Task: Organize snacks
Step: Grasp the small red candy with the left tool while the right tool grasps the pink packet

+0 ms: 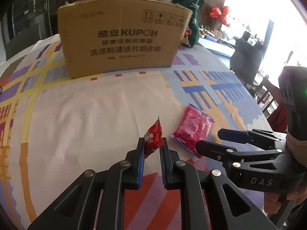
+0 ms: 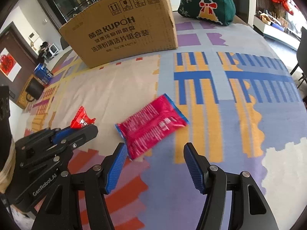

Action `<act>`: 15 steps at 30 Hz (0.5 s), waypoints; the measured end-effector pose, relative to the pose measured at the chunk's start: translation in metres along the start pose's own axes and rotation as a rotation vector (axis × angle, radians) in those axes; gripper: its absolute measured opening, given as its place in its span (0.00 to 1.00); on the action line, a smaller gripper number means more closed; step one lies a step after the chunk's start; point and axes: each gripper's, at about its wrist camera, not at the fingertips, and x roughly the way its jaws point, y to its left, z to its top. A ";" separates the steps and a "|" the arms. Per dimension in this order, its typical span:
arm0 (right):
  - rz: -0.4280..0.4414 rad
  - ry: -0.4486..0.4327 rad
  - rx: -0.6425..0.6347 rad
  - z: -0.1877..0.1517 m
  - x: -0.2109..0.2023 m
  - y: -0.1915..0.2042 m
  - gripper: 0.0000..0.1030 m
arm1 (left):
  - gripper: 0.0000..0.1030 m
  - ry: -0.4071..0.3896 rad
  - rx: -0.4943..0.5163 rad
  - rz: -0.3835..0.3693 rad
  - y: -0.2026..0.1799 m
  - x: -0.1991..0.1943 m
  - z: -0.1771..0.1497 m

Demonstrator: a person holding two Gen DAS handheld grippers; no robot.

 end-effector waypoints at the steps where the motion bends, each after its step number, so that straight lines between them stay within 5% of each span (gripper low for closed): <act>1: 0.003 0.001 0.005 0.002 0.002 0.002 0.61 | 0.16 -0.002 -0.007 0.002 0.003 0.000 0.000; 15: -0.032 -0.007 -0.033 0.034 0.026 0.028 0.61 | 0.16 -0.029 -0.069 0.030 0.029 -0.004 0.004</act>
